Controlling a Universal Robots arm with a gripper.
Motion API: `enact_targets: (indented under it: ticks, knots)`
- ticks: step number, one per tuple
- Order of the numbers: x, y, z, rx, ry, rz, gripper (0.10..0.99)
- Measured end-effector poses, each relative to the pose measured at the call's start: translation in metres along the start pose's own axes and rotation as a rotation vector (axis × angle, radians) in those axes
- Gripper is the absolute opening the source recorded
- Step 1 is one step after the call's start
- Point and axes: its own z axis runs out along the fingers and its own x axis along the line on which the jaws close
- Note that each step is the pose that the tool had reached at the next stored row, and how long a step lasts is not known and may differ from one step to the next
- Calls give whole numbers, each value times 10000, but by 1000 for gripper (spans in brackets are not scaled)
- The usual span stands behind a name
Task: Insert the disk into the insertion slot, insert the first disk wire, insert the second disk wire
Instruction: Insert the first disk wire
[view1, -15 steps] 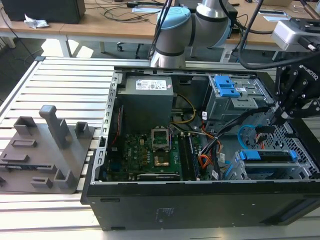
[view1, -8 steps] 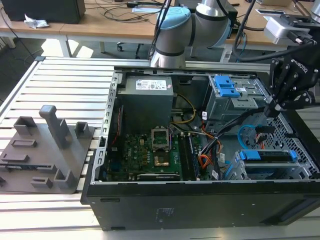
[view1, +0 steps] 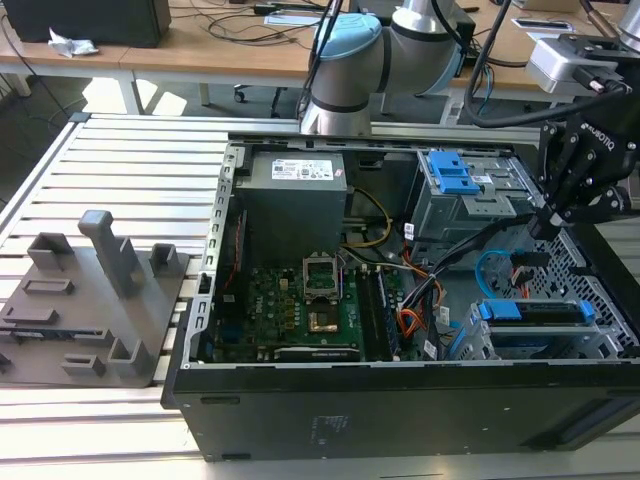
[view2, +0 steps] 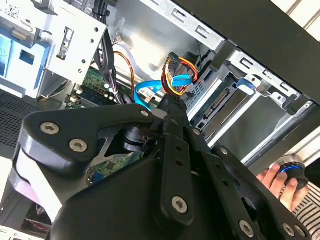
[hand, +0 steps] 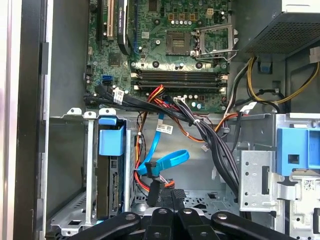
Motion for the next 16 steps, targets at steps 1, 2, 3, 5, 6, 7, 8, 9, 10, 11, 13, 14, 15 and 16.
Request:
enact_targets:
  ticks: [1,2,3,5,6,7,8,9,10,11,13,14,15,16]
  knots:
    - [0,0,0,0,0,0,106]
    - [0,0,1,0,0,0,114]
    - [0,0,1,0,0,-1,114]
    - [0,0,1,0,1,-1,235]
    - [0,0,1,0,2,0,294]
    - [-1,0,0,-1,2,-1,294]
    - [0,0,1,0,2,0,361]
    - [0,0,0,0,3,0,361]
    - [0,0,1,0,3,7,361]
    - [-1,0,2,-2,3,47,361]
    - [-1,0,6,-8,13,267,361]
    - [-1,0,7,-10,24,394,361]
    - [-1,0,9,-16,37,580,361]
    - [0,-1,10,-18,42,666,361]
